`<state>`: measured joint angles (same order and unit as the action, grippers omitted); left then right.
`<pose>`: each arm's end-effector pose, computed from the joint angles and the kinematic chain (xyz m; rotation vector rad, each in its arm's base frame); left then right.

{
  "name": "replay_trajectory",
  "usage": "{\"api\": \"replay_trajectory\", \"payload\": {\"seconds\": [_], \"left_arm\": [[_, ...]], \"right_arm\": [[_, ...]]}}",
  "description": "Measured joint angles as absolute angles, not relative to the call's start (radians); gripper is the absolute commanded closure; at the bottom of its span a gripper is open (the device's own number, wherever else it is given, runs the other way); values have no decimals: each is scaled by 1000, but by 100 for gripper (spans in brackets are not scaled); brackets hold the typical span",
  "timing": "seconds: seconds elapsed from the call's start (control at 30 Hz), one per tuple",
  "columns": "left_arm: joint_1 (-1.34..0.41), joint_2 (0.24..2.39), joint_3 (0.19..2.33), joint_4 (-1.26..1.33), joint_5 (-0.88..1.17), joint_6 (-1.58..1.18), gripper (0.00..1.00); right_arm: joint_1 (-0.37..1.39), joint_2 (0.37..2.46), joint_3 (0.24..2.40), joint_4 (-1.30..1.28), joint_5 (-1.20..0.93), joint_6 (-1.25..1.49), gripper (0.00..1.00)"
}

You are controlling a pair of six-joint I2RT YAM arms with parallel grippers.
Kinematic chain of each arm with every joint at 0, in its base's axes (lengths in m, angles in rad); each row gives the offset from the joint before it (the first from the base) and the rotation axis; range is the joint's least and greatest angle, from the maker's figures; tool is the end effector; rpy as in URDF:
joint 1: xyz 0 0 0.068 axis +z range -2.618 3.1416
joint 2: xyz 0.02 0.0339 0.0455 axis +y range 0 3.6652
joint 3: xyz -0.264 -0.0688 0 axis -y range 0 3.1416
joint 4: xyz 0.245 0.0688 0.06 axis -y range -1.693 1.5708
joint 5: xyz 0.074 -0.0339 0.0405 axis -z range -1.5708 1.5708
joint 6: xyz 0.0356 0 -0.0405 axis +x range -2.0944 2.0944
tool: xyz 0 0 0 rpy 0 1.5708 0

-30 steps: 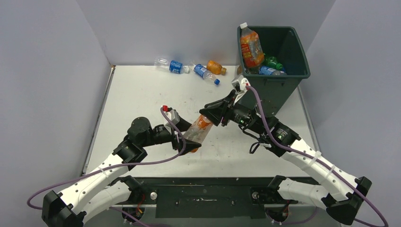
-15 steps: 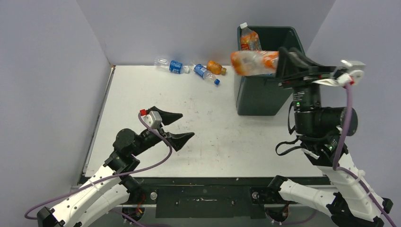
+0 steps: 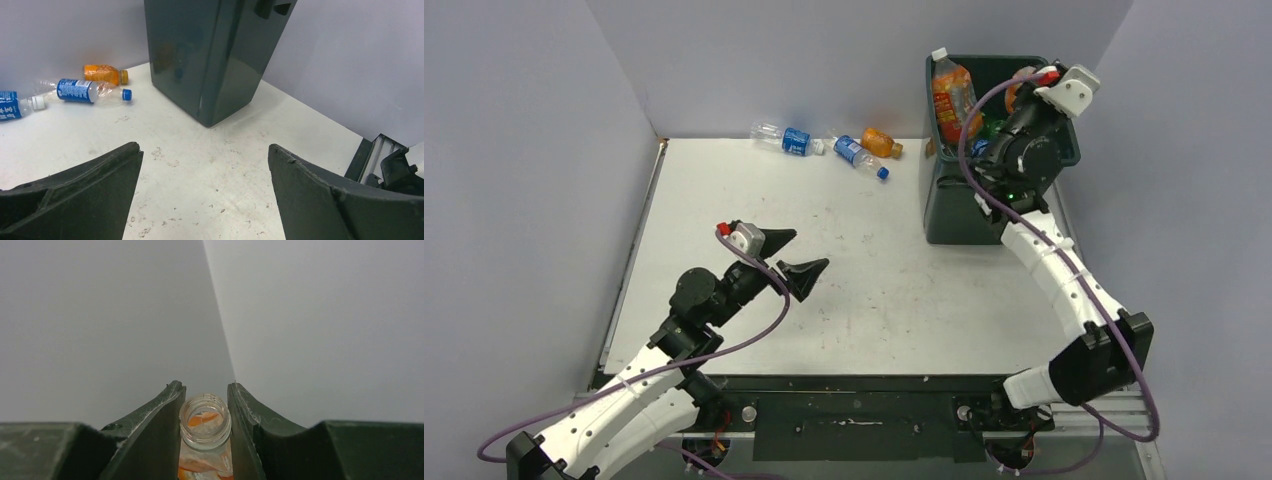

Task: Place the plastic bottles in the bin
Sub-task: Place the plastic bottle in the trash bin.

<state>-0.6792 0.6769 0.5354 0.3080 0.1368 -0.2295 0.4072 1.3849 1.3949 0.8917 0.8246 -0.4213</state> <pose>0.1315 -0.1124 0.3218 0.4393 1.3922 -0.8445 0.2642 0.0855 0.5124 0.4723 0.8963 -0.2885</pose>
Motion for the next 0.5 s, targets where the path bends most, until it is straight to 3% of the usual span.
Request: {"api": "replay_trajectory", "payload": {"seconds": [0.2,0.5], "left_arm": [[-679,682,535,297,125,-227,4],[-679,681,535,297,115,-224,4]], "right_arm": [[149,1470,1380,791,784,-122,95],[28,1586,1415,786,559,159,95]]}}
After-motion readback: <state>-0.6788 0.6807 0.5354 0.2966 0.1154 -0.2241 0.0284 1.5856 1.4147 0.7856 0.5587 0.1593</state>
